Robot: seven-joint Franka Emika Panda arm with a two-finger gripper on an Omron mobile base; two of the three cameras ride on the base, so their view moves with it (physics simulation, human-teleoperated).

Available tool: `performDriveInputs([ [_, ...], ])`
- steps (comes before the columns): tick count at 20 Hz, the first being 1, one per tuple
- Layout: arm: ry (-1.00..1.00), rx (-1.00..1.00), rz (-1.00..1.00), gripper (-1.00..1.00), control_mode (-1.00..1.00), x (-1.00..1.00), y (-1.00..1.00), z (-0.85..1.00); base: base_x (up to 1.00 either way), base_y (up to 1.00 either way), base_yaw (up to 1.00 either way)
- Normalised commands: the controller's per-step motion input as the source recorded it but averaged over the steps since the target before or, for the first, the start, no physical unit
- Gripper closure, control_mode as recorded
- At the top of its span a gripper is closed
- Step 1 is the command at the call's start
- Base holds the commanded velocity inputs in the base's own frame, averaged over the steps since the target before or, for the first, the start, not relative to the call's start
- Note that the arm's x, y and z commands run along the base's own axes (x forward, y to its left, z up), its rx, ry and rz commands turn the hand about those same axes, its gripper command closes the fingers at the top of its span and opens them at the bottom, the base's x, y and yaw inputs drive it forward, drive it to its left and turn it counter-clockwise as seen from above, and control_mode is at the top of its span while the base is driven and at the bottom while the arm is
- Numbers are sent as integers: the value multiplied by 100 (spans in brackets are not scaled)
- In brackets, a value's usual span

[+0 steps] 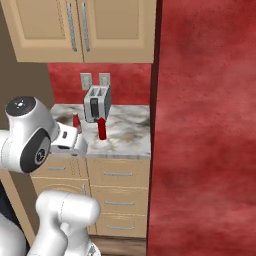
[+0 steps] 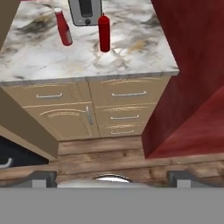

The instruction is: Place the ketchup and ketchup from the counter to the top shelf of the fridge. If the existing items in the fridge are on the top shelf, move them to other shelves.

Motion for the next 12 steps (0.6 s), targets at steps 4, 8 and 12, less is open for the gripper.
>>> performDriveInputs([
  [4, 0, 0, 0, -100, -100, 54, 0, -8, 0, 0, 0],
  [8, 0, 0, 0, -100, -100, 56, 0, -7, 0, 0, 0],
  [12, 0, 0, -1, -100, -100, 64, 0, -10, 0, 0, 0],
])
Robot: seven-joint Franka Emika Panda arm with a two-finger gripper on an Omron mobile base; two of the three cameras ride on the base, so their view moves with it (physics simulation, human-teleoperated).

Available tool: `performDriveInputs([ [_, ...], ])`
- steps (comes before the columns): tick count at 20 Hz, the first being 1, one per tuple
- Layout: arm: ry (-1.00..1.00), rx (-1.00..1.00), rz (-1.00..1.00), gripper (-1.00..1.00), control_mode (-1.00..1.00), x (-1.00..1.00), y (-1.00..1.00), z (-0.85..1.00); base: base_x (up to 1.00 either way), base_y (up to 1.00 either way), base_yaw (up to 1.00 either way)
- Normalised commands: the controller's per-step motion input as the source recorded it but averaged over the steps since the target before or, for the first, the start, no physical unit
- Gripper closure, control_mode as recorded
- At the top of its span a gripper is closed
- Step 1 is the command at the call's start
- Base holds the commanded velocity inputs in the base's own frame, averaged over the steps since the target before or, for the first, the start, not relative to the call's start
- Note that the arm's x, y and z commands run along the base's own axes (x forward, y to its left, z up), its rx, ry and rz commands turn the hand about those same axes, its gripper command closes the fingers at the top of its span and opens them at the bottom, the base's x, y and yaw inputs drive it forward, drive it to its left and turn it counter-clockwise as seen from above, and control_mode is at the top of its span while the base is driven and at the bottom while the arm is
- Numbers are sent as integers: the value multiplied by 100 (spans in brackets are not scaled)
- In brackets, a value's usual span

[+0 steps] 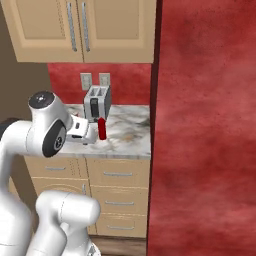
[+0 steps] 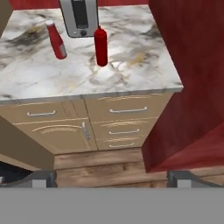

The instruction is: Place the ketchup and ketchup from the counter to the top shelf of the fridge. If the existing items in the fridge are on the top shelf, move them to other shelves.

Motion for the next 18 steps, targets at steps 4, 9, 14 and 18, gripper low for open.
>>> performDriveInputs([
  [4, 0, 0, 0, -100, -100, 65, 1, -10, 0, 0, 0],
  [9, 0, 0, 0, -100, -100, 74, 7, -10, 0, 0, 0],
  [14, 0, 0, 0, -100, -100, 72, 20, -11, 0, 0, 0],
  [18, 0, 0, 0, -100, -100, 67, 24, -21, 0, 0, 0],
])
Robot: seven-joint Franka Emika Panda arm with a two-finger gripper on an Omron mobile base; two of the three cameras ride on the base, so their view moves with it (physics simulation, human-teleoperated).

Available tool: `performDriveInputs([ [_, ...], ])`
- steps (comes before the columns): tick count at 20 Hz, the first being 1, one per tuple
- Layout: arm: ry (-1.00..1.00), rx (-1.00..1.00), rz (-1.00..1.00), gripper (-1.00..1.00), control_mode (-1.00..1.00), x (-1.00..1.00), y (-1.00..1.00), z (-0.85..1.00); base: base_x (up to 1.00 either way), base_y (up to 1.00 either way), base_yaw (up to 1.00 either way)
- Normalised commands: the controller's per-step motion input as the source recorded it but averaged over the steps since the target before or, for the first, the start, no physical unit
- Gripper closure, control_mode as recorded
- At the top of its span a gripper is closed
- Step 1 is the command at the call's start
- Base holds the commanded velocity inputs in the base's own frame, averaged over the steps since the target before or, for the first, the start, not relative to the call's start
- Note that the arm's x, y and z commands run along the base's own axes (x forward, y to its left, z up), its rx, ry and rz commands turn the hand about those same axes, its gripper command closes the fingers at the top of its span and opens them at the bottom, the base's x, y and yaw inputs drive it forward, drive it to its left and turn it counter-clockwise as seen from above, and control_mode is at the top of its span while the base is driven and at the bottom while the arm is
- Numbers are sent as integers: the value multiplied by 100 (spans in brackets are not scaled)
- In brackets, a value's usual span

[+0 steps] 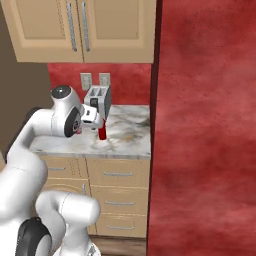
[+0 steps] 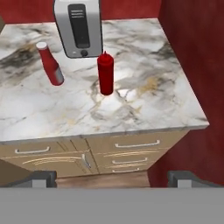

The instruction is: Place the ketchup and ketchup from the counter to the top shelf of the fridge. If the existing items in the fridge are on the top shelf, move them to other shelves.

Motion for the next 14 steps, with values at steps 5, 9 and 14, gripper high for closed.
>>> performDriveInputs([
  [5, 0, 0, 0, -100, -100, 66, 21, -27, 0, 0, 0],
  [9, 0, 0, 0, -100, -100, 59, 18, -25, 0, 0, 0],
  [14, 0, 0, 0, -100, -100, 53, 4, -38, 0, 0, 0],
])
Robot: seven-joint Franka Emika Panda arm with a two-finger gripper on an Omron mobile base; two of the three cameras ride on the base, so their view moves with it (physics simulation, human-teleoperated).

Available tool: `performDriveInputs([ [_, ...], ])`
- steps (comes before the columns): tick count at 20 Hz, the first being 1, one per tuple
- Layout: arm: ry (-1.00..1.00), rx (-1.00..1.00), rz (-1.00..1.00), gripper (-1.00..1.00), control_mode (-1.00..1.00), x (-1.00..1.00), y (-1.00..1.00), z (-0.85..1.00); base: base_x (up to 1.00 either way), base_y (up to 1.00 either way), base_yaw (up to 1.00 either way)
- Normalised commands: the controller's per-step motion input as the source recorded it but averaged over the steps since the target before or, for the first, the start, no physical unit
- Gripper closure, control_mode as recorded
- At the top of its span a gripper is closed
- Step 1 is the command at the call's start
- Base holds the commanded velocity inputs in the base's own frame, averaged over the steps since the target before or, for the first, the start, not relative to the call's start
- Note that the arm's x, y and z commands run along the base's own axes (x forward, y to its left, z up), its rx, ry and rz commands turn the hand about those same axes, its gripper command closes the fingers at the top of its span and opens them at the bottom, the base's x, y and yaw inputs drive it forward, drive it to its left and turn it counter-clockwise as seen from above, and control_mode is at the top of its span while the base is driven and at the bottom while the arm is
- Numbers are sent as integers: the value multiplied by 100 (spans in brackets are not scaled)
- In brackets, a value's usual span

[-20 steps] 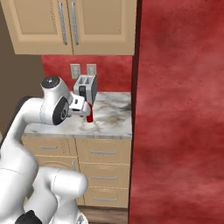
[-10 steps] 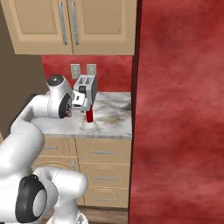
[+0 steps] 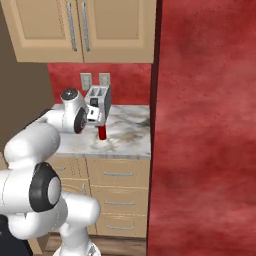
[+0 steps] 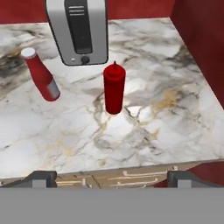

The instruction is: Place the ketchup and ketchup from the counter to the top shelf of the fridge. If the existing items in the fridge are on the top shelf, move them to other shelves.

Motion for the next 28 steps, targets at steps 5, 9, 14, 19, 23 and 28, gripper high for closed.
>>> performDriveInputs([
  [5, -1, 0, 0, -100, -100, 53, 0, -30, 0, 0, 0],
  [9, 0, 0, 0, -100, -100, 55, 0, -35, 0, 0, 0],
  [14, 0, 0, 0, -100, -100, 37, 0, -37, 0, 0, 0],
  [19, 0, 0, 0, -100, -100, 24, 0, -31, 0, 0, 0],
  [23, -3, 0, 0, -100, -100, 19, 0, -28, 0, 0, 0],
  [28, -5, 0, 0, -100, -100, 27, 0, -11, 0, 0, 0],
])
